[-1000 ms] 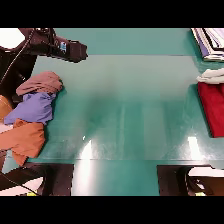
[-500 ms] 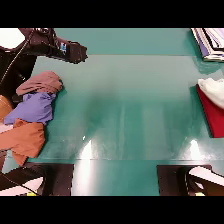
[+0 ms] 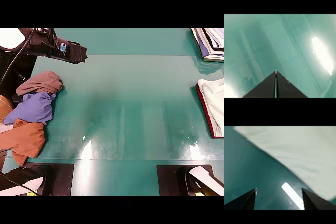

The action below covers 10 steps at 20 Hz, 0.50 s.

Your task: Fold the shirts.

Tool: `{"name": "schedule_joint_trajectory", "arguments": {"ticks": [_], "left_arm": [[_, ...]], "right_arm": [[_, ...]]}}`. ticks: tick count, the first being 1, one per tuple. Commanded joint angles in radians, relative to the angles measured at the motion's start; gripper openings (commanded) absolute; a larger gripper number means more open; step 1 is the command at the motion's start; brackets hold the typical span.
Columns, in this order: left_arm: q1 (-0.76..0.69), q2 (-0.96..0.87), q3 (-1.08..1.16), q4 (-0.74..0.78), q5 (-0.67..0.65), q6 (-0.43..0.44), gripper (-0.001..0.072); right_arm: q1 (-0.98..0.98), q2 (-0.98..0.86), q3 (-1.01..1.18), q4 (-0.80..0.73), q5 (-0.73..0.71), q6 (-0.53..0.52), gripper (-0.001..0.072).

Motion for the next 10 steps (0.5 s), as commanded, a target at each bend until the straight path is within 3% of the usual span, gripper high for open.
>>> {"name": "schedule_joint_trajectory", "arguments": {"ticks": [1, 3, 6, 8, 10], "left_arm": [[0.0, 0.0, 0.0, -0.004, -0.009, 0.002, 0.0022], [0.0, 0.0, 0.0, -0.004, 0.014, 0.002, 0.0022], [0.0, 0.0, 0.0, -0.004, 0.047, 0.002, 0.0022], [0.0, 0.0, 0.0, -0.004, 0.064, 0.002, 0.0022], [0.0, 0.0, 0.0, -0.004, 0.082, 0.002, 0.0022]], "right_arm": [[0.217, 0.058, -0.008, 0.101, -0.08, 0.004, 0.0624], [0.382, 0.072, -0.008, 0.086, -0.103, 0.004, 0.0599], [0.597, 0.069, -0.008, 0.086, -0.13, -0.016, 0.0279], [0.707, 0.069, -0.008, 0.085, -0.138, -0.076, 0.0013], [0.776, 0.069, -0.008, 0.085, -0.154, -0.084, 0.0013]]}}
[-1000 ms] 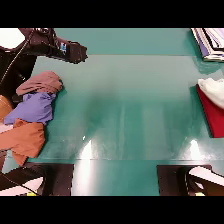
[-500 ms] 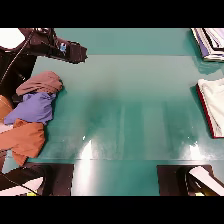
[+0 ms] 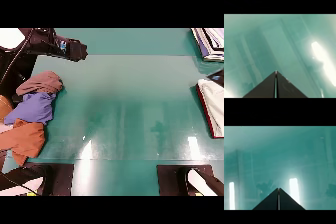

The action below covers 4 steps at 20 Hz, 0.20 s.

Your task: Fold the shirts.

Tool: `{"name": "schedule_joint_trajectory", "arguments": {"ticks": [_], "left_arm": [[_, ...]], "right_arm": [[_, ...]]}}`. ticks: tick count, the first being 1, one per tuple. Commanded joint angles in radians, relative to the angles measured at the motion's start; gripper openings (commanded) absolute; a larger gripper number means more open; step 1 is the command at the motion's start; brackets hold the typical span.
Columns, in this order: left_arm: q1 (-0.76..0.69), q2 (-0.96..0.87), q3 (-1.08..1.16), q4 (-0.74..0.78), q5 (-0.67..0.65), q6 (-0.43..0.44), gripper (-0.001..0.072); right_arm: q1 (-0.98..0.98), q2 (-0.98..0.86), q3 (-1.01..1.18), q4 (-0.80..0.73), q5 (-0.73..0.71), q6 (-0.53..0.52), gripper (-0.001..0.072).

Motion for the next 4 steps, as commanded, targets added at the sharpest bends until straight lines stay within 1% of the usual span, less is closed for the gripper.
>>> {"name": "schedule_joint_trajectory", "arguments": {"ticks": [1, 4], "left_arm": [[0.0, 0.0, 0.0, 0.0, 0.035, 0.0, 0.0022], [0.0, 0.0, 0.0, 0.0, 0.035, 0.0, 0.0022]], "right_arm": [[0.155, 0.003, 0.0, 0.003, -0.035, -0.038, 0.0013], [0.166, 0.003, 0.0, 0.005, -0.033, -0.037, 0.0013]]}}
